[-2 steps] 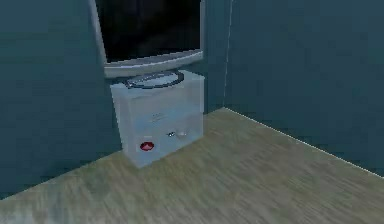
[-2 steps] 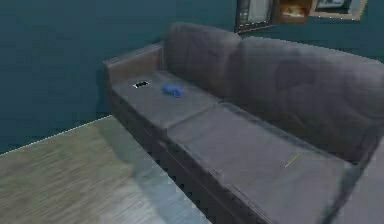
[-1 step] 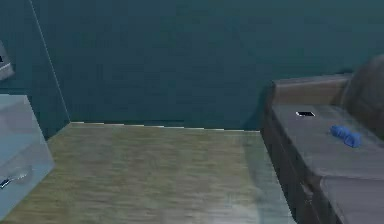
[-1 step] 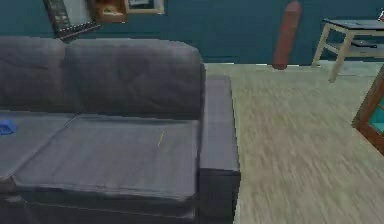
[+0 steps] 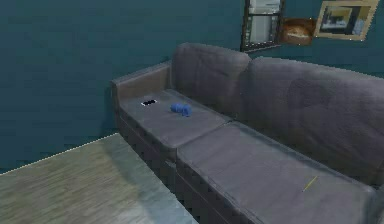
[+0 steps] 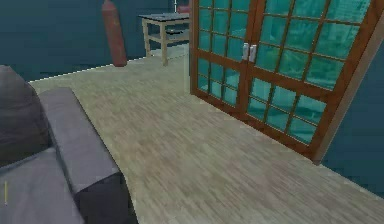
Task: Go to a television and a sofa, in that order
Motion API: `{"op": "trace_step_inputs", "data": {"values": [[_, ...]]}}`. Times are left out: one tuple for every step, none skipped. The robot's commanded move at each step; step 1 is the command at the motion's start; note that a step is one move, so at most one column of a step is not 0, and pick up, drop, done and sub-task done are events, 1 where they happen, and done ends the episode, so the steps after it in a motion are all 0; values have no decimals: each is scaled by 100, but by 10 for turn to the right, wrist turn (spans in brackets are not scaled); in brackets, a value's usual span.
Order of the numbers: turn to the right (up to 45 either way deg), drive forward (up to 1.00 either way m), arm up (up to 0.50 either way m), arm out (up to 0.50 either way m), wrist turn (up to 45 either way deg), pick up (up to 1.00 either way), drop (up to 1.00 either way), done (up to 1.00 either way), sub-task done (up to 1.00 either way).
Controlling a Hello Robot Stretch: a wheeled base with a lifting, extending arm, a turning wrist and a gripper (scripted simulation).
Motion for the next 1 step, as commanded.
{"op": "trace_step_inputs", "data": {"values": [[0, 0, 0, 0, 0, 0, 0, 100, 0]]}}
